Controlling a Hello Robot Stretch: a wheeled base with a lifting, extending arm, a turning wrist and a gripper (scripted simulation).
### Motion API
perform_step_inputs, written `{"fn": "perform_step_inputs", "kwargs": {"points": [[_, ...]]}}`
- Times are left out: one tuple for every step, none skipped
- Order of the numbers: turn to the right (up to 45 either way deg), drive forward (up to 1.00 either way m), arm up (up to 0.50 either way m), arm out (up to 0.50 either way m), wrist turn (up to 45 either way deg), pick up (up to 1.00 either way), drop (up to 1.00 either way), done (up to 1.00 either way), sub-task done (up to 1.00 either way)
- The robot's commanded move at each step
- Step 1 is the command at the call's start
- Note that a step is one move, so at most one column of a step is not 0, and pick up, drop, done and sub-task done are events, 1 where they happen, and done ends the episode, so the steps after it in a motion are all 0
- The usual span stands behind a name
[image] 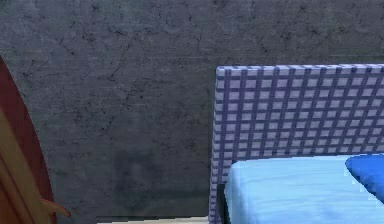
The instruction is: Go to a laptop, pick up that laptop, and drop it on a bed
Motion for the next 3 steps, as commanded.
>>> {"fn": "perform_step_inputs", "kwargs": {"points": [[0.0, 0.00, 0.08, 0.00, 0.0, 0.00, 0.00, 0.00, 0.00], [0.0, 0.00, 0.00, -0.08, 0.0, 0.00, 0.00, 0.00, 0.00], [0.0, 0.00, 0.00, 0.00, 0.0, 0.00, 0.00, 1.00, 0.00]]}}
